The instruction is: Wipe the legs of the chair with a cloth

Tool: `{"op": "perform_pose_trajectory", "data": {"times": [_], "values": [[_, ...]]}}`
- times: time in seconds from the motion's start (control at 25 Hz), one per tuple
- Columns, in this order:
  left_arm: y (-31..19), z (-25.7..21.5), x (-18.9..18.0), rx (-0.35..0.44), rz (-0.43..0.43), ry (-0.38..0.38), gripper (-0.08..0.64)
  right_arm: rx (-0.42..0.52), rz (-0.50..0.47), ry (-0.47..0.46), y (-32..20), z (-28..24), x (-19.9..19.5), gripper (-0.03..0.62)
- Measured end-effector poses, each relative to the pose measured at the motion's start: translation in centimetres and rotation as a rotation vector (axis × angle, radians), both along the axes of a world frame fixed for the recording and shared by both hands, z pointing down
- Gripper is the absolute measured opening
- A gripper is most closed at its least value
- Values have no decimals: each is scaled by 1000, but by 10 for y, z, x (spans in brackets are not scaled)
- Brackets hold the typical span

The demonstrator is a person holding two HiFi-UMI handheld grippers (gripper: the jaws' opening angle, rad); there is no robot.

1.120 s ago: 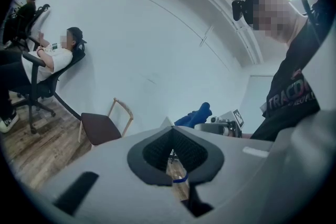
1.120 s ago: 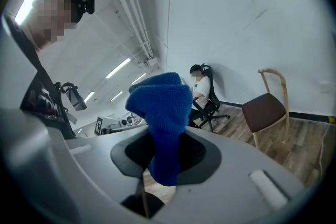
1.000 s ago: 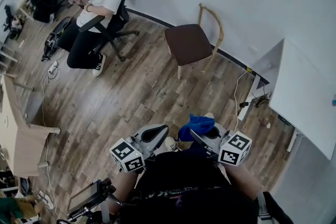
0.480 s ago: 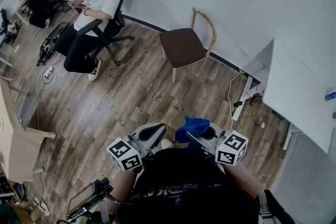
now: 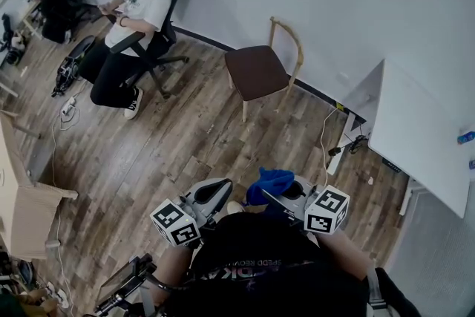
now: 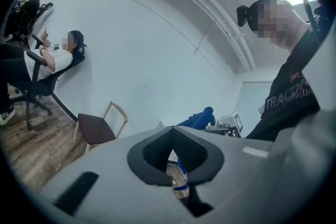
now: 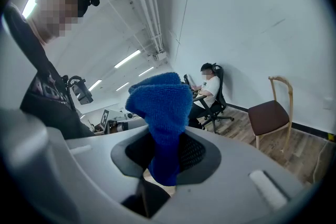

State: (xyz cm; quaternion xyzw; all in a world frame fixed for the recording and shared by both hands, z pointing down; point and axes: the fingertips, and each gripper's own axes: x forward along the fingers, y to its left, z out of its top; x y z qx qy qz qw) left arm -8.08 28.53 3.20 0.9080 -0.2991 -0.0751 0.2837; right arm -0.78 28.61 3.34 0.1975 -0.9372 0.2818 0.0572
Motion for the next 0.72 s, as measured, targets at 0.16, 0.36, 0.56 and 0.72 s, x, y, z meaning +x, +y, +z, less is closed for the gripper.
{"op": "perform_pose_trajectory", "data": {"times": [0.16, 0.36, 0.56, 0.72], "values": [[1, 0, 1, -2, 5, -5, 0, -4, -2, 5, 2, 0, 1, 98], [-6, 7, 15, -23, 25, -6, 0, -14, 26, 17, -2, 11, 13, 96], [-10, 8, 21, -31, 42, -5, -1, -10, 37, 26, -8, 11, 18, 95], [-14, 10, 24, -30, 44, 3, 0, 2, 59, 25, -20, 7, 25, 95]]}}
